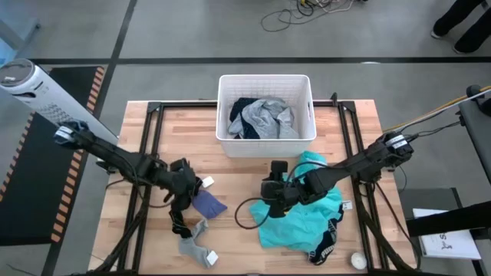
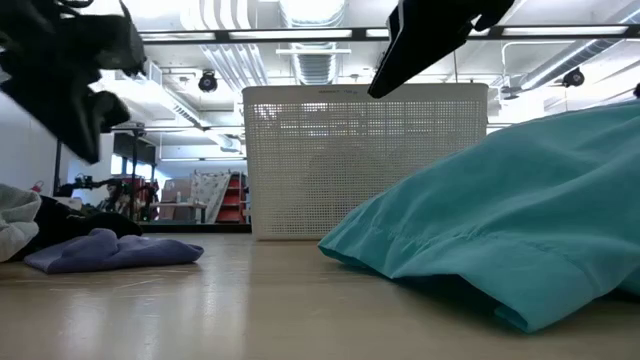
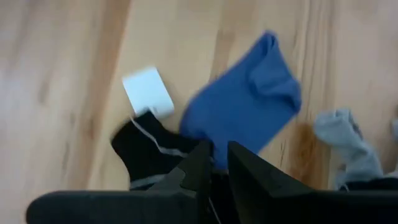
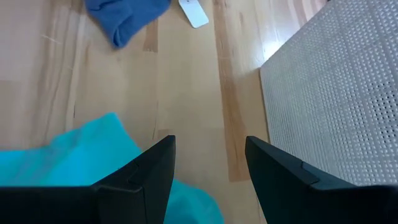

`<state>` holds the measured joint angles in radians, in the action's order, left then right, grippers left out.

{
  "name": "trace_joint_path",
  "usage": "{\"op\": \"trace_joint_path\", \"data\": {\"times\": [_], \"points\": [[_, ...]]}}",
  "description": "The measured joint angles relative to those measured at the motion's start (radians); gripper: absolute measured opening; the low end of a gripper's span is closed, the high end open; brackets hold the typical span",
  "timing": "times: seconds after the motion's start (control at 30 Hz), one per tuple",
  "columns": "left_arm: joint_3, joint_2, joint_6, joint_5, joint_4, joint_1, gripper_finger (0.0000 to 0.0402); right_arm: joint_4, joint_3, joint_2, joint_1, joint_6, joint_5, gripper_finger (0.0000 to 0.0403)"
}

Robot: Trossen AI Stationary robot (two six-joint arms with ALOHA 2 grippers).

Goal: Sort clothes
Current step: Put the top black sock into the white laundry bin

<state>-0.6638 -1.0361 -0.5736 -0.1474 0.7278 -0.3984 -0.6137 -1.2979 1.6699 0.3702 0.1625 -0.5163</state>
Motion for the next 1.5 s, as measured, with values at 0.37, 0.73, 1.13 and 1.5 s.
{"op": "trace_joint_path", "data": {"times": [0.37,0.73,1.13,1.5], "points": [[-0.060,-0.250,-0.171,0.034,0.057,-0.115,0.0158,-0.001,0.000,0.000,0.001,-0.005,0.026,0.0181],[-0.058,-0.446,-0.210,-0.072,0.062,-0.114,0.0249,-0.001,0.000,0.000,0.004,0.005,0.026,0.0181],[-0.147,-0.497,-0.172,-0.094,0.090,-0.111,0.0025,-0.012,0.000,0.000,0.018,0.019,0.026,0.0181],[-0.306,-0.425,-0.076,-0.131,0.206,-0.112,0.0001,-0.023,0.000,0.000,0.022,0.020,0.026,0.0165]]}}
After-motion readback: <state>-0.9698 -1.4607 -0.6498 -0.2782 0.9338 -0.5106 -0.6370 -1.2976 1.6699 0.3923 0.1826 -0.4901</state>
